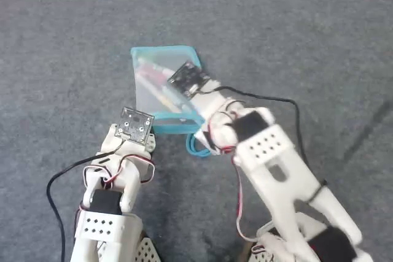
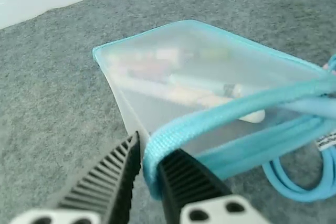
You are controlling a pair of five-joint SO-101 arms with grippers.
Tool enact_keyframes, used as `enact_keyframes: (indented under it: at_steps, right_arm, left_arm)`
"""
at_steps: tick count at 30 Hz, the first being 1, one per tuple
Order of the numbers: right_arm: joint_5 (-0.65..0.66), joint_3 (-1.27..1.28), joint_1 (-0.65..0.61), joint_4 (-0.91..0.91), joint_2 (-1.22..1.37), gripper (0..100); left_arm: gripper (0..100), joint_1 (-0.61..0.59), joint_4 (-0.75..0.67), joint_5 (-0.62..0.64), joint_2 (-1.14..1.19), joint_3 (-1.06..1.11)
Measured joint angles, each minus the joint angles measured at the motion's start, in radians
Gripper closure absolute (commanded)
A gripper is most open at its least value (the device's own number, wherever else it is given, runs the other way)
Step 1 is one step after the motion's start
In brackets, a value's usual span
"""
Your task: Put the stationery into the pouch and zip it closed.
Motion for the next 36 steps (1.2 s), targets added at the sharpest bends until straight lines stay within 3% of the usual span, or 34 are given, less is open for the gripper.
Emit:
enact_keyframes:
  at_steps: [4, 8, 14, 18, 30, 36]
  right_arm:
    - [0.0, -0.074, 0.031, 0.08, 0.044, 81.2]
    - [0.003, -0.126, 0.094, 0.157, -0.003, 99.4]
    - [0.034, -0.126, 0.092, 0.265, -0.104, 98.9]
    - [0.034, -0.097, 0.092, 0.247, -0.097, 99.2]
    - [0.034, -0.095, 0.092, 0.153, 0.126, 99.2]
    - [0.009, -0.216, 0.028, 0.15, 0.242, 99.2]
  left_arm:
    - [99, 0.0, 0.0, 0.0, 0.0, 0.0]
    - [99, 0.005, 0.0, 0.0, 0.0, 0.0]
    - [99, 0.0, 0.0, 0.0, 0.0, 0.0]
    - [99, 0.0, 0.0, 0.0, 0.0, 0.0]
    - [99, -0.002, 0.0, 0.0, 0.0, 0.0]
    - [99, -0.002, 0.0, 0.0, 0.0, 0.0]
